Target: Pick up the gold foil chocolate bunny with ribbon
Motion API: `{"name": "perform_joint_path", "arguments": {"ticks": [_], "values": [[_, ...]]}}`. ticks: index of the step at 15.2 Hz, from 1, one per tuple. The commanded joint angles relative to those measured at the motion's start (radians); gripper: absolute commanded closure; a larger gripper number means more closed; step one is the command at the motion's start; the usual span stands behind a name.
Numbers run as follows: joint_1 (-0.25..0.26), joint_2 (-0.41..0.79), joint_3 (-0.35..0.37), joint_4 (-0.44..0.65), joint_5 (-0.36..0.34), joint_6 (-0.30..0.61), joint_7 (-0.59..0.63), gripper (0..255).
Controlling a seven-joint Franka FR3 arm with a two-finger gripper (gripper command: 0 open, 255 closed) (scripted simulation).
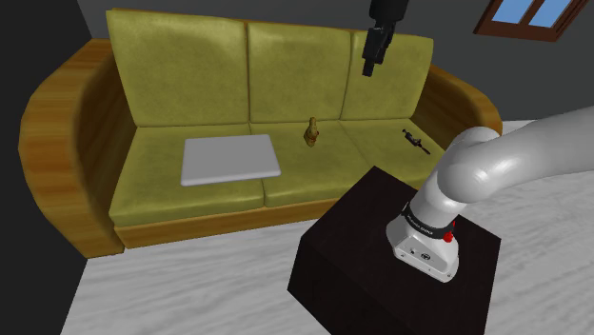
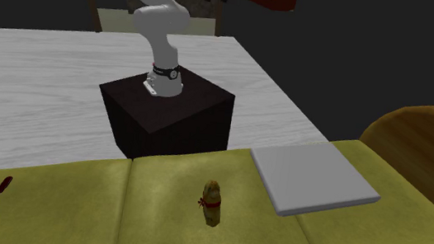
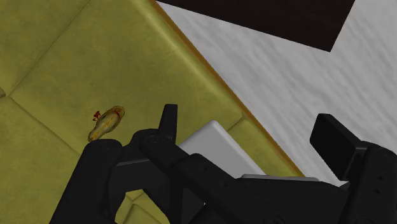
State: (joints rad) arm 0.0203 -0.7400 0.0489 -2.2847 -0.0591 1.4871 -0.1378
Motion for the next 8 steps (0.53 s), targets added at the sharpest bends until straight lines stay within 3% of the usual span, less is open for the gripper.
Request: {"name": "perform_joint_path", "arguments": {"ticks": [1, 8], "values": [[0.000, 0.000, 0.000, 0.000, 0.000, 0.000, 0.000, 0], [-0.045, 0.190, -0.073, -0.009, -0.007, 0.186, -0.011, 0]]}}
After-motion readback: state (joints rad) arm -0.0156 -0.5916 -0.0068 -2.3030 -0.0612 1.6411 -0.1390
